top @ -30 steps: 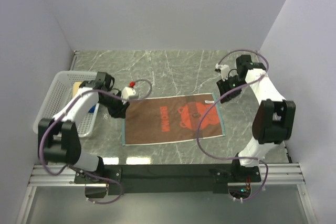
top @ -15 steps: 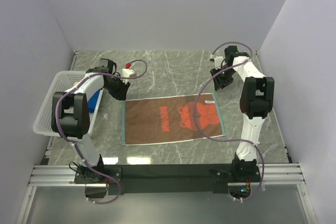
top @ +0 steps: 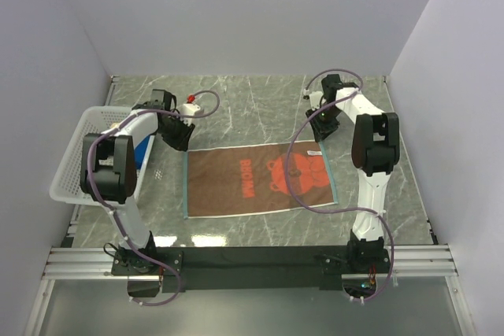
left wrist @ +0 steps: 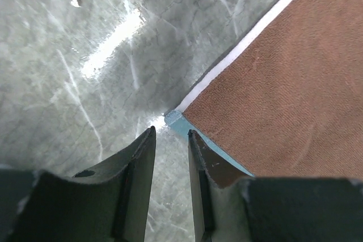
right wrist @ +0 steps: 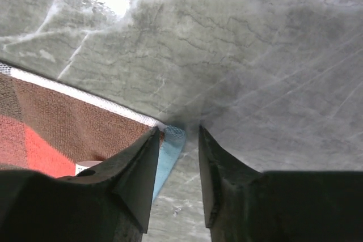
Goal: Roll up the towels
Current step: Flatten the towel
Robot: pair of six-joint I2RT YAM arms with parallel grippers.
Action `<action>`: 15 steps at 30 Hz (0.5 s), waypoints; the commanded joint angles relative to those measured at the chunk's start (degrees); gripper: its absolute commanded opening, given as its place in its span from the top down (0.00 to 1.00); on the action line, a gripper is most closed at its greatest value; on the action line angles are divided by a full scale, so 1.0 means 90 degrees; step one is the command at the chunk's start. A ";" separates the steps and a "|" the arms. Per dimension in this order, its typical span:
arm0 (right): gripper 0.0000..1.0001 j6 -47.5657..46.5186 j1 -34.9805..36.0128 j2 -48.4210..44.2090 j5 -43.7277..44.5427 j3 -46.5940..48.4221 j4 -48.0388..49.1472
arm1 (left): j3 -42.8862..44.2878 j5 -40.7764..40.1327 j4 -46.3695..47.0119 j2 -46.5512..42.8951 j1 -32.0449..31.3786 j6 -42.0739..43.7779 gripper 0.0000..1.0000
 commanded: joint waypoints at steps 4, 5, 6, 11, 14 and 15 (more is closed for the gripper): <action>0.71 0.0044 0.0053 0.0035 0.0126 -0.0098 0.0118 | 0.0244 0.0047 -0.0017 0.0248 0.0011 -0.0149 0.65; 0.74 0.0034 0.0053 0.0005 0.0136 -0.0147 0.0127 | 0.0206 0.0047 -0.0017 0.0268 0.0011 -0.0140 0.65; 0.80 -0.0005 0.0053 -0.0024 0.0126 -0.0176 0.0127 | 0.0186 0.0047 0.0031 0.0278 0.0011 -0.0149 0.65; 0.97 -0.0054 0.0053 -0.0132 0.0048 -0.0235 0.0059 | 0.0098 0.0086 0.0119 0.0346 0.0011 -0.0169 0.65; 1.00 -0.0044 0.0053 -0.0190 -0.0059 -0.0264 0.0049 | 0.0059 0.0115 0.0246 0.0346 0.0011 -0.0169 0.65; 1.00 -0.0044 0.0053 -0.0200 -0.0089 -0.0274 0.0049 | 0.0068 0.0125 0.0266 0.0366 0.0011 -0.0188 0.65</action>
